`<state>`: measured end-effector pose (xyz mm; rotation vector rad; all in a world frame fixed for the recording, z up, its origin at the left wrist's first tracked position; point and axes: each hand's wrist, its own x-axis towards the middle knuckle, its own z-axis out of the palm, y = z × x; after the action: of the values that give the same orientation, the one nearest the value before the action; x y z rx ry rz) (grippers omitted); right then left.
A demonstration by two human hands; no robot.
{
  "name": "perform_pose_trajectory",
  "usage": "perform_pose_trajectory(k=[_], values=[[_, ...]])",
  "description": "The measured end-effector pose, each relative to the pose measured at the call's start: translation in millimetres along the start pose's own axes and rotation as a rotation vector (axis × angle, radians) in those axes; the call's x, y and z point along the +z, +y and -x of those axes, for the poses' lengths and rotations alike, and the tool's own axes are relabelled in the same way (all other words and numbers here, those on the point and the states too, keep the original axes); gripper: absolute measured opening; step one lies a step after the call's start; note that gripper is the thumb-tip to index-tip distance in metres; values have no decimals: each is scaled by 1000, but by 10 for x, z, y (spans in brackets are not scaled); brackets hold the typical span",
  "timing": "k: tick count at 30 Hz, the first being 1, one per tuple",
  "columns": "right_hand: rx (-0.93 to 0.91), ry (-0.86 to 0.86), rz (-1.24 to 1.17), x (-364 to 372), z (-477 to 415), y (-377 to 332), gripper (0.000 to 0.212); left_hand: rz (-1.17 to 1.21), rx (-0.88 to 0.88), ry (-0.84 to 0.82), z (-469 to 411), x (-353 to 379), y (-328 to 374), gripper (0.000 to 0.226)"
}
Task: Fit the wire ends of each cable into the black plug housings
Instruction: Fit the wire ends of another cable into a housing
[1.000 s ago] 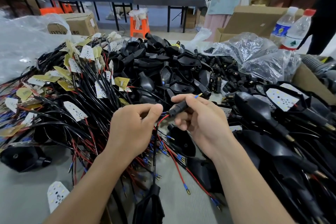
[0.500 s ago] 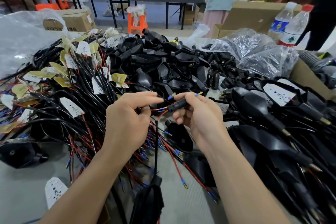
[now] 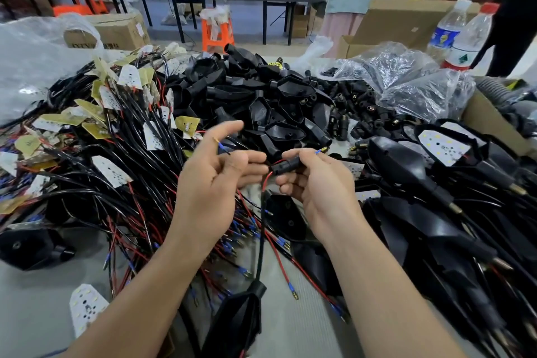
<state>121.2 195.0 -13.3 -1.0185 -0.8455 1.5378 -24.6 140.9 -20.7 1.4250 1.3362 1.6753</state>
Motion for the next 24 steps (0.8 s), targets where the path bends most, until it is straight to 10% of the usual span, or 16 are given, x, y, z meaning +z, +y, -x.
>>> perform_pose_trajectory(k=[7, 24], values=[[-13, -26, 30, 58, 32, 45, 29, 263, -177, 119, -23, 39, 44, 6], [-41, 47, -143, 28, 21, 22, 34, -620, -33, -41, 4, -22, -18, 18]])
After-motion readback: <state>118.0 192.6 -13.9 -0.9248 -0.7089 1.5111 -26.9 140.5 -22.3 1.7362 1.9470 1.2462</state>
